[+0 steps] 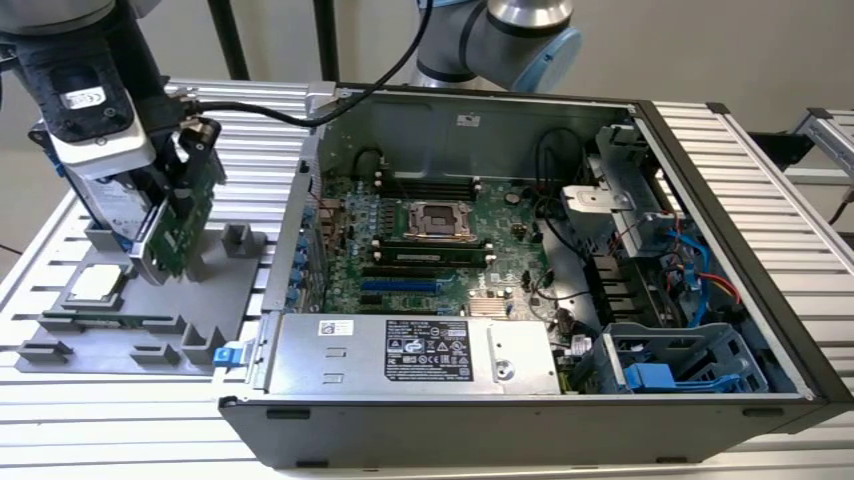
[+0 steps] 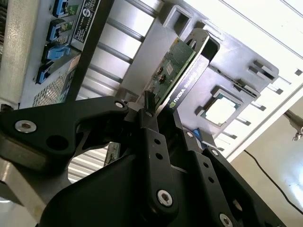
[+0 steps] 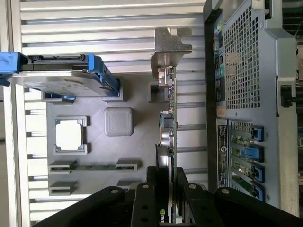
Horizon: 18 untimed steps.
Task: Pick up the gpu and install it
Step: 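Pick up the gpu and move the gpu toward the slot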
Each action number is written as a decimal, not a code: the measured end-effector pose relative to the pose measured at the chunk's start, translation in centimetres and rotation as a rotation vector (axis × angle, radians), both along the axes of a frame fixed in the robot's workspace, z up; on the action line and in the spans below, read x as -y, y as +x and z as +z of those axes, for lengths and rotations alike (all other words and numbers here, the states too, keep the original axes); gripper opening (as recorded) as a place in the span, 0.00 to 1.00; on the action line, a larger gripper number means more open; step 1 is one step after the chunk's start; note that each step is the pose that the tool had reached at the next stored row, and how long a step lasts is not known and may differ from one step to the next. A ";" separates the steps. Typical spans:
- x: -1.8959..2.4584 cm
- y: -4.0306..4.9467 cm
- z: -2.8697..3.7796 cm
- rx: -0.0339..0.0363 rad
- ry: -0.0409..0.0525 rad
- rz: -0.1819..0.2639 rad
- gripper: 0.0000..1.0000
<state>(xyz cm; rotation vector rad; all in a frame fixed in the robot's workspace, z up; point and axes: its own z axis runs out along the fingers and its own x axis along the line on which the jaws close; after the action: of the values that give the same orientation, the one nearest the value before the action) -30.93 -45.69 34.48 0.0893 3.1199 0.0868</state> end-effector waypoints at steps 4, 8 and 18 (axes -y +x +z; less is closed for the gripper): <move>0.00 0.00 0.34 -0.0001 0.0000 0.000 0.00; 0.00 0.00 0.68 -0.0001 0.0000 0.000 0.00; 0.00 0.00 1.62 0.0000 0.0001 0.000 0.00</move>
<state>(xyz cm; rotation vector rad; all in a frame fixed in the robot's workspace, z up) -30.93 -45.69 36.10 0.0893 3.1199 0.0869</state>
